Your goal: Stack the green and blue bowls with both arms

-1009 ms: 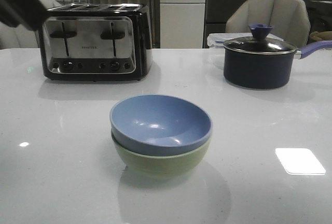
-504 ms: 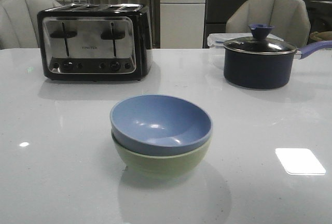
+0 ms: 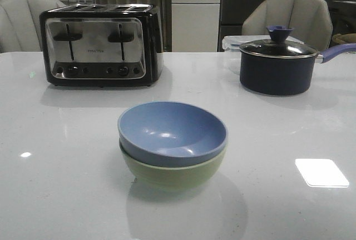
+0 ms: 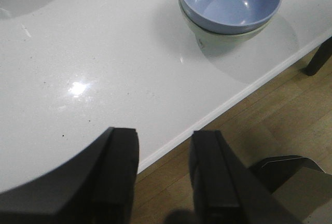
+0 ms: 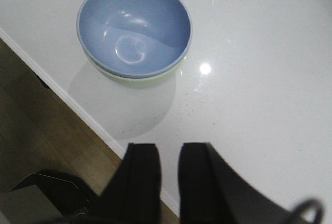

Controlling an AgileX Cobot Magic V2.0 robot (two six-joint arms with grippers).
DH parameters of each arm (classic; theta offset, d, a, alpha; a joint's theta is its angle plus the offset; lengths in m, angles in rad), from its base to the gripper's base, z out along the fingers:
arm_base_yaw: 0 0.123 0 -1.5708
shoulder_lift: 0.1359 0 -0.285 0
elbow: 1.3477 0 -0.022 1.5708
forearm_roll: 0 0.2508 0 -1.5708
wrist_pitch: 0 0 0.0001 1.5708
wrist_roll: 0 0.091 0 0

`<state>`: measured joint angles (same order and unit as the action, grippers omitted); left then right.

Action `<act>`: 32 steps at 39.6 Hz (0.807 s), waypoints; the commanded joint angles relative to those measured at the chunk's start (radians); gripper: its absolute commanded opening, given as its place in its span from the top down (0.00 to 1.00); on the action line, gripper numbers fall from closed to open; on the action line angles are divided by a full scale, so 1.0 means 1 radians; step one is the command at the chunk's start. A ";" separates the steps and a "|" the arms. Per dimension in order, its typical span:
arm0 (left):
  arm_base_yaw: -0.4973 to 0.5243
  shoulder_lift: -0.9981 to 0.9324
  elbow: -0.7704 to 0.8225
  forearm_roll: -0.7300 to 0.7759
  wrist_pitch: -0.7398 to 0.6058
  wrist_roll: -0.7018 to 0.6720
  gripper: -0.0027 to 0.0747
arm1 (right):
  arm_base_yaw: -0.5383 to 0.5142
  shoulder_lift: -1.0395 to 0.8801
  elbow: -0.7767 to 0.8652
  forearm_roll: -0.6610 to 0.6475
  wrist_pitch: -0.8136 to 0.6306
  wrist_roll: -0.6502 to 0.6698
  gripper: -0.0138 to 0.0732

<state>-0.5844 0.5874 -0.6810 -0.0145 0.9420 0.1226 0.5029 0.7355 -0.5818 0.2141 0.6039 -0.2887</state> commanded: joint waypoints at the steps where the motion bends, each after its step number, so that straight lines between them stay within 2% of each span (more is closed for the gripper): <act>1: 0.000 0.001 -0.025 -0.001 -0.060 -0.013 0.57 | 0.002 -0.002 -0.030 0.000 -0.065 -0.011 0.71; 3: 0.000 0.001 -0.025 -0.001 -0.062 -0.014 0.62 | 0.002 -0.002 -0.030 0.000 -0.065 -0.011 0.77; 9: 0.000 0.001 -0.025 -0.001 -0.068 -0.030 0.85 | 0.002 -0.002 -0.030 0.000 -0.065 -0.011 0.78; 28: 0.000 0.001 -0.025 -0.006 -0.066 -0.034 0.84 | 0.002 -0.002 -0.030 0.000 -0.065 -0.011 0.78; 32: 0.013 -0.034 -0.016 0.056 -0.105 -0.030 0.84 | 0.002 -0.002 -0.030 0.000 -0.065 -0.011 0.78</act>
<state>-0.5844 0.5788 -0.6772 0.0000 0.9342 0.1003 0.5029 0.7355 -0.5818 0.2141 0.6039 -0.2887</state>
